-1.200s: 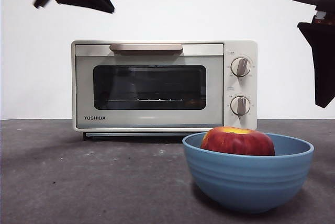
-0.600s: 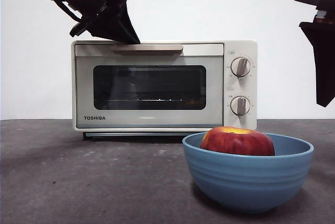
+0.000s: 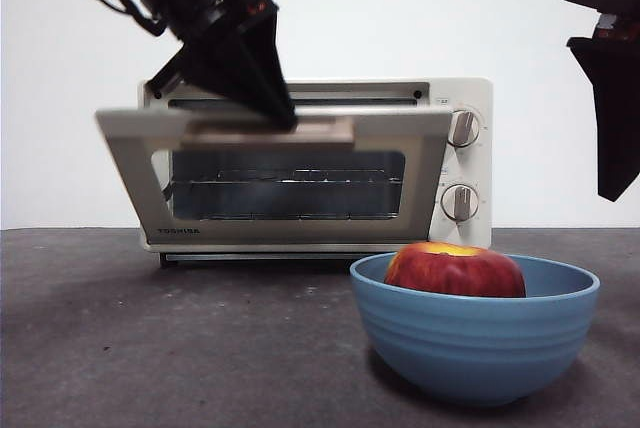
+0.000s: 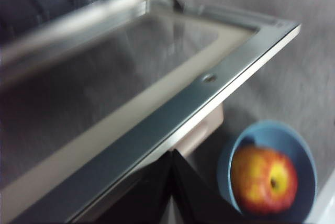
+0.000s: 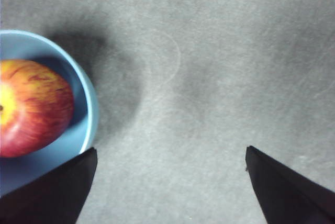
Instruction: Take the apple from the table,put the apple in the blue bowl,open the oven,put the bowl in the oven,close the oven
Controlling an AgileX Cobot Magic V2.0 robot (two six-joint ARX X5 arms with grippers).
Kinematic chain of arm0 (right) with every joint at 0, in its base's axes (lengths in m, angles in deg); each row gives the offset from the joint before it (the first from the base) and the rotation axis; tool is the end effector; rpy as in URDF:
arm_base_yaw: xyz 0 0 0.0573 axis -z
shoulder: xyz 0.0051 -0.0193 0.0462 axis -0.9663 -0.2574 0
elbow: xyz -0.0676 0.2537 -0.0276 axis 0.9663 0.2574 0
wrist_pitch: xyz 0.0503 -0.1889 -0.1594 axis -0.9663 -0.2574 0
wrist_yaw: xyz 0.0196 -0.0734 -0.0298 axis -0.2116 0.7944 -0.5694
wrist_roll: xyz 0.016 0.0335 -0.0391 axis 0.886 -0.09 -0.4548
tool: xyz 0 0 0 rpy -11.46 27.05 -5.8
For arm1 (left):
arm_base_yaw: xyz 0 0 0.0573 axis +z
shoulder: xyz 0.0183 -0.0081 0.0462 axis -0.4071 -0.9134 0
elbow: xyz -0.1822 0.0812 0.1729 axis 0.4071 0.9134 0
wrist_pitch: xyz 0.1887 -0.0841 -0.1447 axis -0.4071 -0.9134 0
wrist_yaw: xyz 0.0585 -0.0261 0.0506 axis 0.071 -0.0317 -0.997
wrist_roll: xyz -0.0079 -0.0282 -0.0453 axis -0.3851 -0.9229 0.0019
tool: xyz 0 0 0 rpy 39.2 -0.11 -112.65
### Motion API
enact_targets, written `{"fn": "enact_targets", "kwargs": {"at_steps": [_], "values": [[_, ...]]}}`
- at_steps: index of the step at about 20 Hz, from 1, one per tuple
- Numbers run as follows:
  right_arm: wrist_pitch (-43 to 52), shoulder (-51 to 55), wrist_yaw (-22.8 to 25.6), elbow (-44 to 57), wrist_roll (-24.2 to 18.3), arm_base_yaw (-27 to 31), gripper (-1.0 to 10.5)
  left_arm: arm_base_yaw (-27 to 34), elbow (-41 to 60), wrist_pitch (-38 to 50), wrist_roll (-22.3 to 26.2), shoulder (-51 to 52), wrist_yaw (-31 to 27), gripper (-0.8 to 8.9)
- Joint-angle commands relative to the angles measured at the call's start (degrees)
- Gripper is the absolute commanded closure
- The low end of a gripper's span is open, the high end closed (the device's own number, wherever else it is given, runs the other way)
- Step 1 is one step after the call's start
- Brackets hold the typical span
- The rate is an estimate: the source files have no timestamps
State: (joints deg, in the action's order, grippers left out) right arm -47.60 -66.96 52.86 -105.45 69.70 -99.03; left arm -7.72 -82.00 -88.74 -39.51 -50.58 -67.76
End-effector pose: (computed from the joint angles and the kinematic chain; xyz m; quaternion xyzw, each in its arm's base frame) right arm 0.1691 0.0770 0.2440 -0.0369 0.5372 0.1641 0.8265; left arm 0.2803 -0.1855 0.2759 0.0087 0.4592 -0.3780 0.8038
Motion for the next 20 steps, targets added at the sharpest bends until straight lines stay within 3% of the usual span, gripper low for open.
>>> {"fn": "enact_targets", "kwargs": {"at_steps": [1, 7, 14, 20], "values": [[0.0, -0.4, -1.3, -0.4, 1.3, -0.3, 4.9, -0.3, -0.4, -2.1, 1.1, -1.8, -2.4, 8.06], [-0.7, -0.4, -5.2, -0.4, 2.4, -0.3, 4.9, -0.9, -0.4, -9.6, 2.7, 0.0, -1.9, 8.06], [-0.6, -0.4, -6.1, -0.4, 3.5, -0.3, 4.9, 0.5, -0.4, -6.5, 2.6, 8.7, -1.9, 8.06], [1.7, -4.5, -8.7, -0.4, 3.7, -0.3, 5.0, 6.3, 1.4, -6.0, 2.1, 20.3, -1.8, 8.06]]}}
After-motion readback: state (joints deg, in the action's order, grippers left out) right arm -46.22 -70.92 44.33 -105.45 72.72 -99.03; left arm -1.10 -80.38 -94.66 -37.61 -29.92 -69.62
